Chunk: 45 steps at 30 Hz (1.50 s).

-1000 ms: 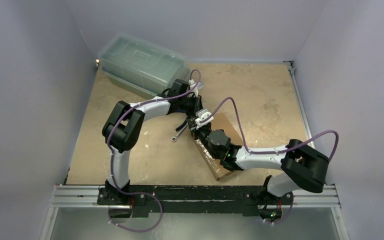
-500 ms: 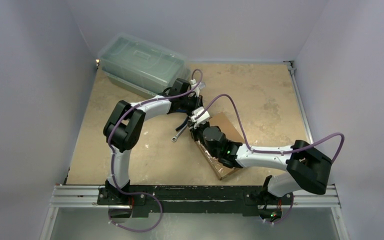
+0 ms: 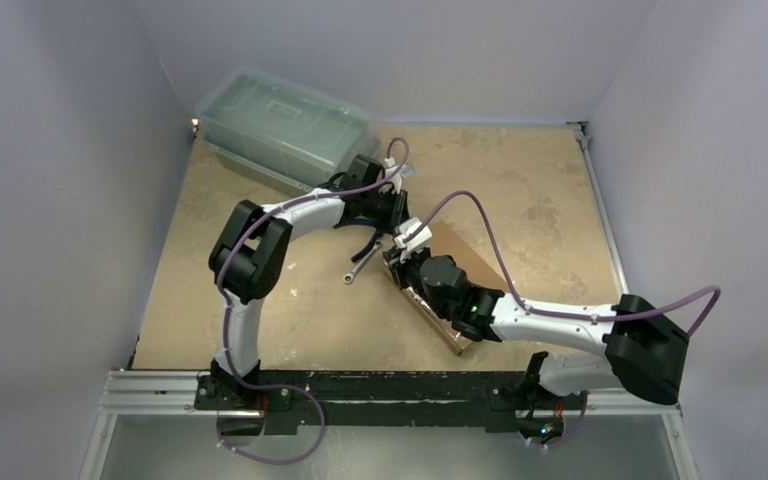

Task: Unpack the express box

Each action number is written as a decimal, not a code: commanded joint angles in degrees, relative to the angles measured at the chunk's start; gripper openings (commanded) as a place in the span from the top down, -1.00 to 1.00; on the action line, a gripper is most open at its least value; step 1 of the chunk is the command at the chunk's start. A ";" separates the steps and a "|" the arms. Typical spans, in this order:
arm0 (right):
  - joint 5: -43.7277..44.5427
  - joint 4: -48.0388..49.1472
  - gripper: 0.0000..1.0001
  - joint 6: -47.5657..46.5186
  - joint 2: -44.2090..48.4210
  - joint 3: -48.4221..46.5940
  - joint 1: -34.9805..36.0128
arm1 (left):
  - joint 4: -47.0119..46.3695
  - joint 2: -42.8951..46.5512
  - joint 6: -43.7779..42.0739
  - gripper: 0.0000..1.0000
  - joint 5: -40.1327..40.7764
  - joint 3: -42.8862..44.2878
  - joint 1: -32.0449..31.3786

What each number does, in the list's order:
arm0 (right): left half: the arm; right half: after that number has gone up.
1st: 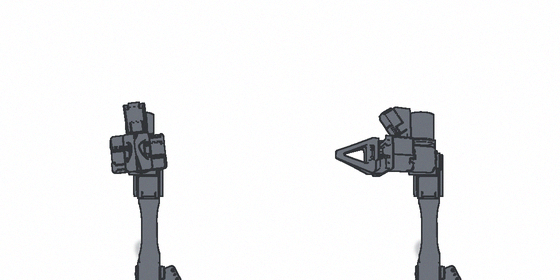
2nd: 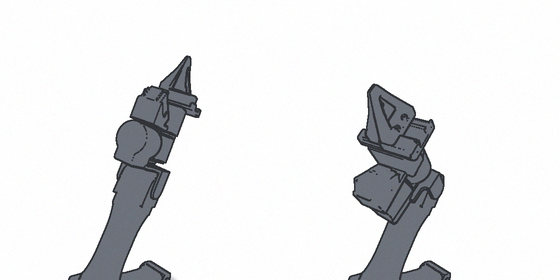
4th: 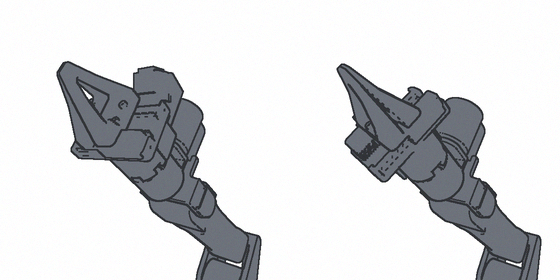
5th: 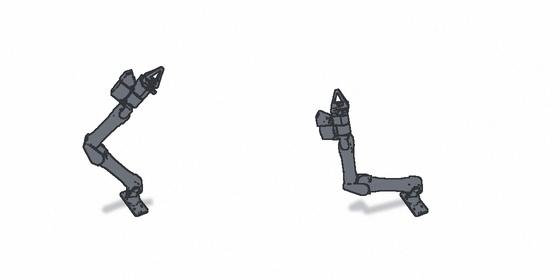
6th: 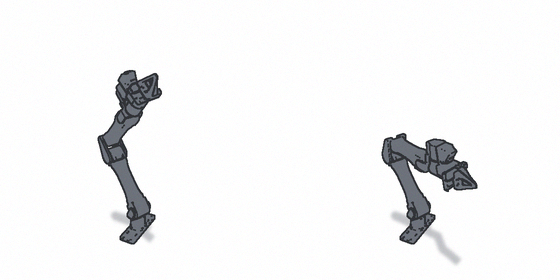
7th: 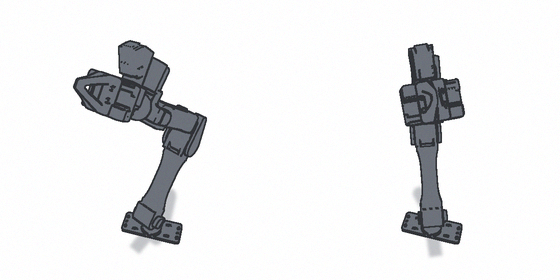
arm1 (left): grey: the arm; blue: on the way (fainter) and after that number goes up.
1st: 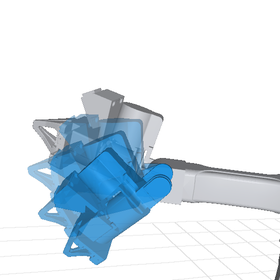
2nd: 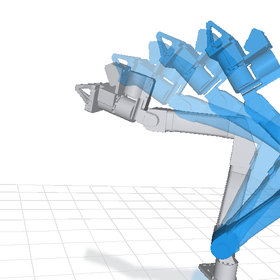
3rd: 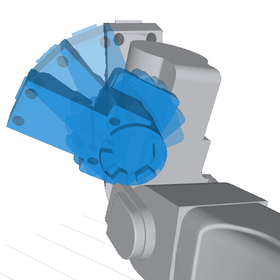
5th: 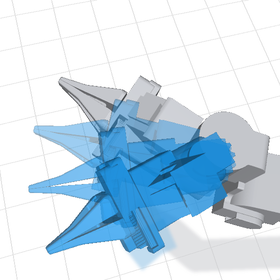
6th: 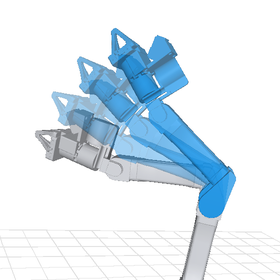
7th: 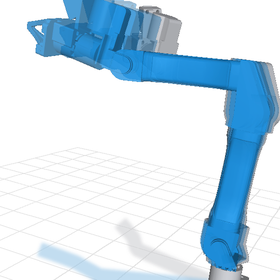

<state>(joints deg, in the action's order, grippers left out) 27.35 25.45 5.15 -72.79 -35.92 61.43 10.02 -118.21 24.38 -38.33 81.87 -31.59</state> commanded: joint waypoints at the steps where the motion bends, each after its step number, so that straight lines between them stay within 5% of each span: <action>1: -3.55 5.61 1.00 0.14 -0.43 2.37 0.27 | 2.39 0.55 -1.67 0.71 5.29 -0.99 0.22; 9: -3.84 8.95 1.00 -2.59 -1.12 3.42 0.27 | 7.95 12.62 6.35 -0.16 8.68 -2.86 4.79; 18: -1.95 11.29 1.00 -2.17 0.31 5.74 0.27 | 14.63 28.33 18.53 -0.05 20.11 -15.21 9.40; 25: -1.28 11.79 1.00 -2.33 1.06 6.29 0.26 | -2.45 39.38 34.54 0.06 17.10 -34.98 9.58; 31: -1.25 11.79 1.00 -2.33 1.91 6.60 0.27 | -12.54 35.72 39.57 -0.06 18.15 -37.79 3.35; 37: -1.09 12.08 1.00 -2.51 3.11 7.16 0.27 | -20.32 33.73 48.65 0.10 23.57 -42.11 -0.18; 45: -1.12 12.35 1.00 -2.82 3.32 7.28 0.27 | -18.88 31.50 50.64 0.18 25.23 -41.28 -2.51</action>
<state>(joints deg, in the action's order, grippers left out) 24.93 34.89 3.03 -70.85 -28.58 61.49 -6.61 -86.19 71.96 -14.96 40.14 -33.06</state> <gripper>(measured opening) 0.263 0.401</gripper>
